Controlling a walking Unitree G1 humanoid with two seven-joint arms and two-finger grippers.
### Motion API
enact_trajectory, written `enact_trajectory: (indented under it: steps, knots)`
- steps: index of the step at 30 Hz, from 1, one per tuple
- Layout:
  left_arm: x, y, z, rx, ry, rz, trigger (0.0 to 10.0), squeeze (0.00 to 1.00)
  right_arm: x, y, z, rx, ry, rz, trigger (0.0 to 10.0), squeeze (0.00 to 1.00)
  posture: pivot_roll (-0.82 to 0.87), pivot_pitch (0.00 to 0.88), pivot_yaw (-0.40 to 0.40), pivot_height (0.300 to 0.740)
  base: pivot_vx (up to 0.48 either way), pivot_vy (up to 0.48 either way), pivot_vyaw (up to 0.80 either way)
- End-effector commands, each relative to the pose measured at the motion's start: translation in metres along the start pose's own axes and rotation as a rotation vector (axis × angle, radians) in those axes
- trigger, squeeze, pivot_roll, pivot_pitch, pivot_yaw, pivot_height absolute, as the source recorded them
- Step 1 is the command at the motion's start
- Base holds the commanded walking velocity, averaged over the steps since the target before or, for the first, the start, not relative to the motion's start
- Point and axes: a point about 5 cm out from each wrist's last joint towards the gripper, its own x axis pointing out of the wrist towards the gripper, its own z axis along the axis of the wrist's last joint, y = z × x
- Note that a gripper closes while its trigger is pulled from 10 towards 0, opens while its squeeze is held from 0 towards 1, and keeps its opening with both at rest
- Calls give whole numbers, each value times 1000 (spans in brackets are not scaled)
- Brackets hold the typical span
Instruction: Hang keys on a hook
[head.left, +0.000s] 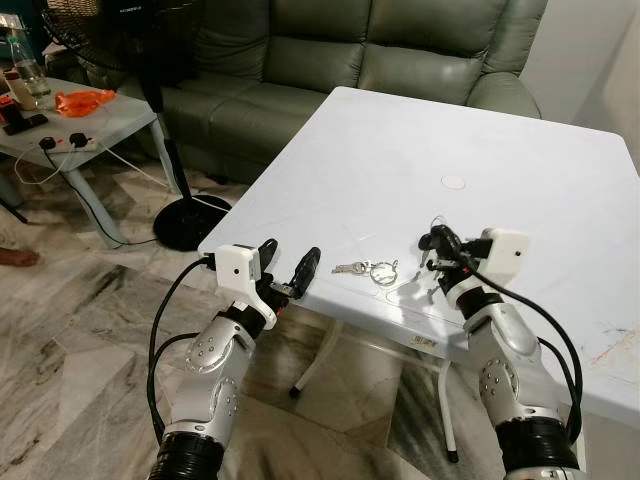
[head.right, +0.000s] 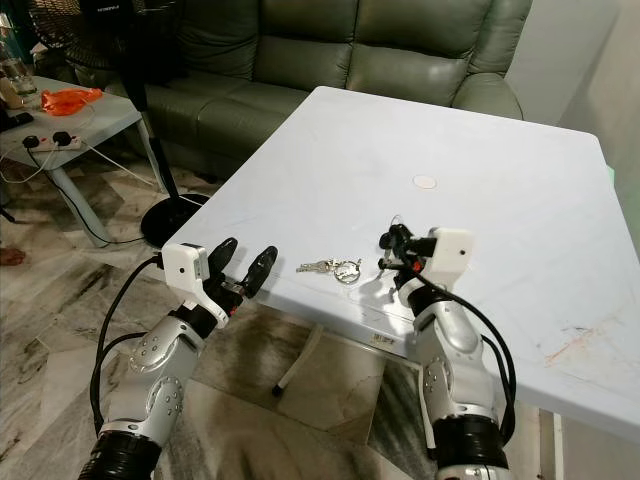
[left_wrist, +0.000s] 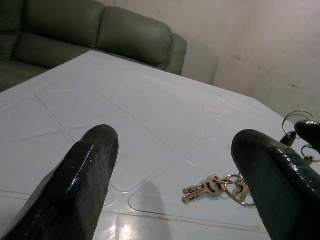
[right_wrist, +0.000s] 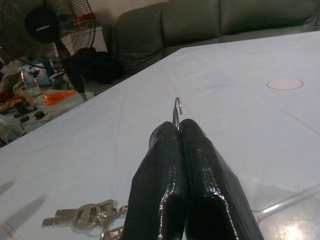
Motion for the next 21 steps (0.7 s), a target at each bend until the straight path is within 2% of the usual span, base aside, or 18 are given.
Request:
enact_trajectory:
  steps: [1,5,6,8,9,14,15,16,17,18,19,20,21]
  knots:
    - [2,0,3,8,-9,-3,10000,0,0,-2,8,-1,-36,-6,10000,0,-34,0,-5,740,0,0,0]
    - [1,0,2,7,-8,-4,10000,0,0,-1,7,20,-33,13,10000,0,-36,0,-3,740,0,0,0]
    - [1,0,2,7,-8,-4,10000,0,0,-1,7,11,-37,10,10000,1000,-36,0,-3,740,0,0,0]
    - [2,0,2,6,-8,-5,10000,0,0,-3,7,-22,-31,-24,10000,1000,-37,0,-2,740,0,0,0]
    - [2,0,2,5,-8,-5,10000,0,0,-2,7,-12,-37,-14,10000,0,-37,0,-2,740,0,0,0]
    - [2,0,2,3,-7,-5,10000,0,0,-2,8,-1,-45,-4,10000,0,-37,0,-2,740,0,0,0]
    - [2,-1,2,2,-7,-5,10000,0,0,-2,10,-4,-59,-5,2784,0,-37,0,-2,740,0,0,0]
    - [2,-1,2,2,-7,-5,10000,0,0,-2,10,-4,-59,-5,2784,0,-37,0,-2,740,0,0,0]
    - [2,-1,2,1,-7,-5,10000,0,-1,-2,10,-4,-59,-17,627,0,-37,0,-2,740,0,0,0]
    - [2,-1,2,1,-7,-4,10000,0,-1,-2,10,-9,-57,-24,627,0,-37,0,-2,740,0,0,0]
    - [2,-1,2,0,-7,-4,10000,0,0,-2,10,-14,-58,-22,1922,0,-37,0,-2,740,0,0,0]
    - [2,-1,2,2,-6,-4,10000,0,0,-1,10,-12,-60,-6,157,0,-37,0,-2,740,0,0,0]
    - [1,-1,2,1,-5,-4,10000,0,-1,-1,10,-5,-61,-7,1333,0,-37,0,-2,740,0,0,0]
